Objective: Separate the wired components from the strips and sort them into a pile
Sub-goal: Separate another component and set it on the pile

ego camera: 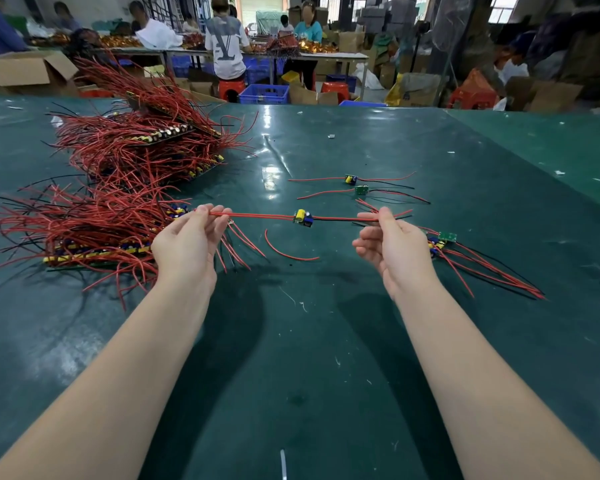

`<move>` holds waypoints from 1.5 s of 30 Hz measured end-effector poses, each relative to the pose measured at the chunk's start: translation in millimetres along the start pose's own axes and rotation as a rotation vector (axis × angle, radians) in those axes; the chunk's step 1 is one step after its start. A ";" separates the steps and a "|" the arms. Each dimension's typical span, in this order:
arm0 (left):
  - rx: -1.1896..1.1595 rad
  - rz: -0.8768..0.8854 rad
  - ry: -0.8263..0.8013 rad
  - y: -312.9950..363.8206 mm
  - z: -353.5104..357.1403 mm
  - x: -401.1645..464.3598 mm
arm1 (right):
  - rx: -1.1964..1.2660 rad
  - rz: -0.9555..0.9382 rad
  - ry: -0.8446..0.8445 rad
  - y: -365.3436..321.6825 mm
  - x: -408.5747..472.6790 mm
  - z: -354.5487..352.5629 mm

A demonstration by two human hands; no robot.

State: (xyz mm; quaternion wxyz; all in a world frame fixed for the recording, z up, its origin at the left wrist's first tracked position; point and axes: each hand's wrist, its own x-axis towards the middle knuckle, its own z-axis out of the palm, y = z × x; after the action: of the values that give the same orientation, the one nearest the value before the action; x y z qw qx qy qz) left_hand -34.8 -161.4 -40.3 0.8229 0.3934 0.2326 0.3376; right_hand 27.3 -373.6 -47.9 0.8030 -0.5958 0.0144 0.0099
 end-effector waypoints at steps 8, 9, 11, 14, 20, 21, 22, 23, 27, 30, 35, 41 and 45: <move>0.025 -0.002 0.000 -5.5 -1.9 1.8 | -0.005 0.047 0.110 -1.1 5.1 -3.2; 0.035 0.003 0.014 -5.9 -2.5 2.0 | -0.021 0.042 0.114 -1.3 5.9 -3.5; 0.056 0.017 0.037 -7.0 -3.3 2.5 | -0.029 0.048 0.109 -1.3 6.9 -4.4; 0.073 0.033 0.049 -7.1 -4.7 4.7 | -0.040 0.056 0.085 -0.6 6.8 -5.8; 0.197 0.120 0.062 -11.7 -8.6 6.9 | -0.234 0.000 0.098 3.4 10.8 -10.6; 0.207 0.128 0.069 -12.5 -9.0 6.7 | -0.278 -0.005 0.104 4.6 11.6 -11.4; 0.212 0.134 0.072 -13.0 -9.3 6.7 | -0.315 -0.011 0.111 5.9 12.3 -12.0; 0.211 0.133 0.069 -13.2 -9.2 6.9 | -0.333 -0.020 0.119 6.9 12.7 -12.8; 0.099 0.059 0.030 -10.7 -6.7 7.6 | -0.158 -0.017 0.091 4.3 11.6 -12.9; -0.046 -0.024 0.016 -8.4 -2.2 5.9 | 0.150 0.151 -0.008 -2.7 8.8 -8.0; -0.197 -0.139 -0.029 -7.1 7.6 -1.5 | 0.305 0.355 -0.202 -4.4 0.2 0.4; -0.260 -0.178 -0.079 -6.0 12.6 -5.9 | 0.253 0.411 -0.396 2.7 -13.6 14.7; -0.254 -0.172 -0.043 -7.2 9.8 -4.3 | 0.282 0.335 -0.417 3.0 -14.8 16.2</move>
State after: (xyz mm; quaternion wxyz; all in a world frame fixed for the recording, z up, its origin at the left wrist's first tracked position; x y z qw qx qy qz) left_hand -28.7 -172.7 -39.9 0.8967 0.2719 0.2030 0.2841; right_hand 12.6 -357.2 -45.5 0.8507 -0.4526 -0.0514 0.2623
